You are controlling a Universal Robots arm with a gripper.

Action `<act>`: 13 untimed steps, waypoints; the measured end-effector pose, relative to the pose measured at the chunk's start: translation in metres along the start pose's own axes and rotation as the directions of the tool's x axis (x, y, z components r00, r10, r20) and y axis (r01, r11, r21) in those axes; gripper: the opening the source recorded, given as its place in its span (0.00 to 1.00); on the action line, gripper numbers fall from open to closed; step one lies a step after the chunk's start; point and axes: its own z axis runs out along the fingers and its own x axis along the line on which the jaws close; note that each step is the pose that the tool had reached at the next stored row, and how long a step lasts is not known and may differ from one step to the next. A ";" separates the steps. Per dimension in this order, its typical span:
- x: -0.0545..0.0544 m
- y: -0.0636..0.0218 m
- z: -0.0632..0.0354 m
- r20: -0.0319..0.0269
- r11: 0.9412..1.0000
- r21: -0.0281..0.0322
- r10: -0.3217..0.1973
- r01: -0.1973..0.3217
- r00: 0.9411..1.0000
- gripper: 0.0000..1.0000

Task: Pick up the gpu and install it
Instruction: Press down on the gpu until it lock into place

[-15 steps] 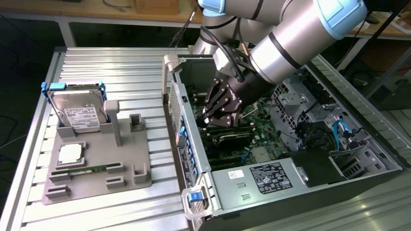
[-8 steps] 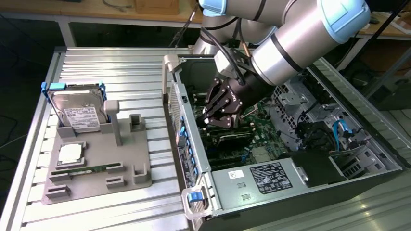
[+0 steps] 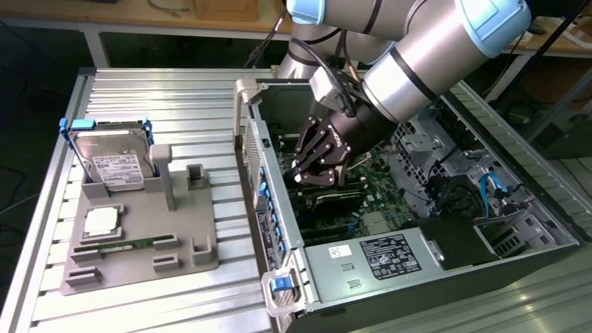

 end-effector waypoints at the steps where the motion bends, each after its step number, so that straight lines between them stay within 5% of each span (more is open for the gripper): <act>1: 0.000 0.0000 0.0000 -0.003 1.000 -0.001 0.002 -0.002 1.000 0.11; 4: 0.000 0.0000 0.0000 -0.011 1.000 -0.004 0.007 -0.007 1.000 0.11; 13: 0.000 -0.0040 0.0063 -0.013 1.000 -0.007 0.007 -0.007 1.000 0.11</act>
